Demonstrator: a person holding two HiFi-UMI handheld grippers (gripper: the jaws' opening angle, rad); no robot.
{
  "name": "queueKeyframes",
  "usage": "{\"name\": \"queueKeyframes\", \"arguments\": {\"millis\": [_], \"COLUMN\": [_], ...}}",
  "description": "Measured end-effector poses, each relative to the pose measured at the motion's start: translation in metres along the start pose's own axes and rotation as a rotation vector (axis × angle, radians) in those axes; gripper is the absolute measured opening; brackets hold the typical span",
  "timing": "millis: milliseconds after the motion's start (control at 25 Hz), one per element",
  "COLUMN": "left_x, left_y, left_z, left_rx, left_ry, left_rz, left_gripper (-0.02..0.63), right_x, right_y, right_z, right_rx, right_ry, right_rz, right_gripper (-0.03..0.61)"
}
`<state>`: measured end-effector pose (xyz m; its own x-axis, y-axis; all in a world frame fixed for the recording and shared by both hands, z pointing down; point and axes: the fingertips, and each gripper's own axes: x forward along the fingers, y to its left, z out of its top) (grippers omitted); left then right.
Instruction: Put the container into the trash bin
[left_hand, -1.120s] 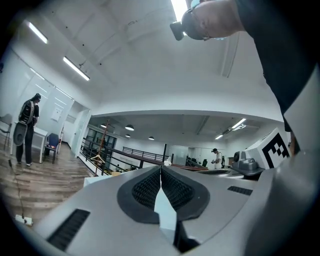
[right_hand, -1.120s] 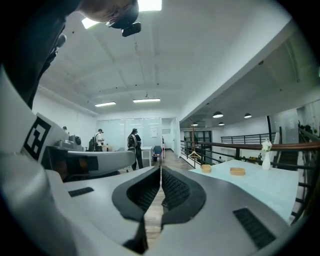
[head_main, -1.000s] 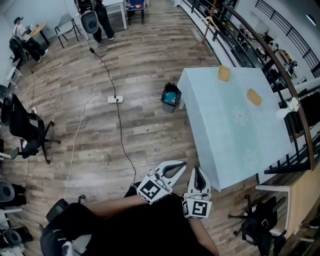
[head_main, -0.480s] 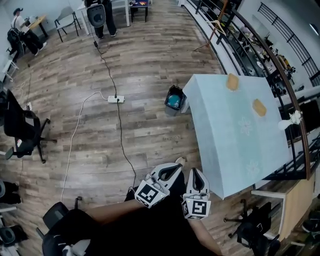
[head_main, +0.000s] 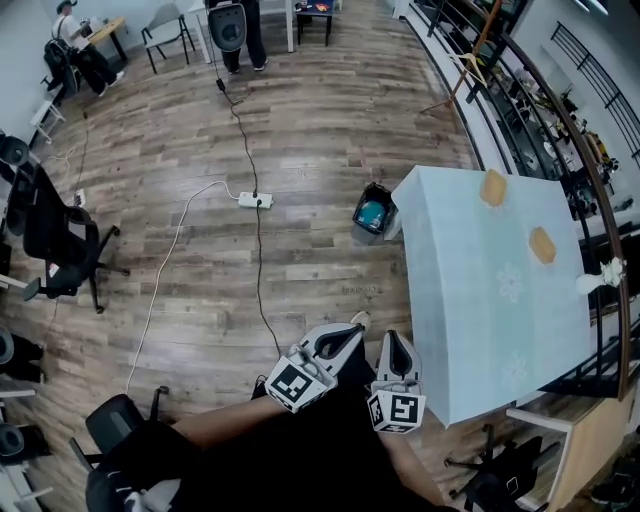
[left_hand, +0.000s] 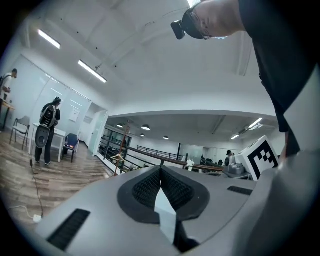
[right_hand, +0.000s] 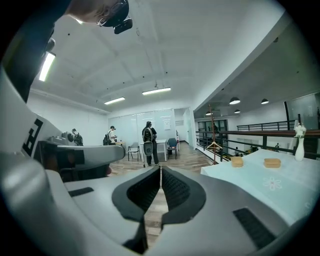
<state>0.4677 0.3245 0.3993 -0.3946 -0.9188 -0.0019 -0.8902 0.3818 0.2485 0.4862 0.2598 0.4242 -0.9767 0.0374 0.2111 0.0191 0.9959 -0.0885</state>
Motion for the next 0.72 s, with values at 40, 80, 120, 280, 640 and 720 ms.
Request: {"name": "queueKeyframes", "arguments": {"millis": [40,80,120,280,640,720], "left_x": [0.008,0.016,0.025,0.08,0.207,0.238], "left_y": [0.006,0.012,0.017,0.035,0.079,0.082], "left_z": [0.0,0.0,-0.002,-0.003,-0.001,0.001], "left_rx": [0.009,0.022,0.035,0.053,0.075,0.079], "left_ry": [0.011,0.031,0.054,0.049,0.103,0.102], "left_rz": [0.006,0.007,0.007,-0.002,-0.01,-0.019], "left_gripper": [0.014,0.014,0.014,0.014,0.014,0.014], "right_x": [0.007,0.015,0.023,0.056,0.109,0.118], "right_y": [-0.007,-0.014,-0.021,-0.062,-0.211,-0.236], "right_z": [0.001,0.001,0.002,0.01,0.022,0.02], "right_rx": [0.01,0.025,0.039,0.06,0.152,0.166], "right_ry": [0.004,0.008,0.012,0.016,0.023,0.043], "right_rz": [0.0,0.005,0.013,0.006,-0.105,-0.127], "right_gripper": [0.035,0.035,0.035,0.035,0.035,0.035]}}
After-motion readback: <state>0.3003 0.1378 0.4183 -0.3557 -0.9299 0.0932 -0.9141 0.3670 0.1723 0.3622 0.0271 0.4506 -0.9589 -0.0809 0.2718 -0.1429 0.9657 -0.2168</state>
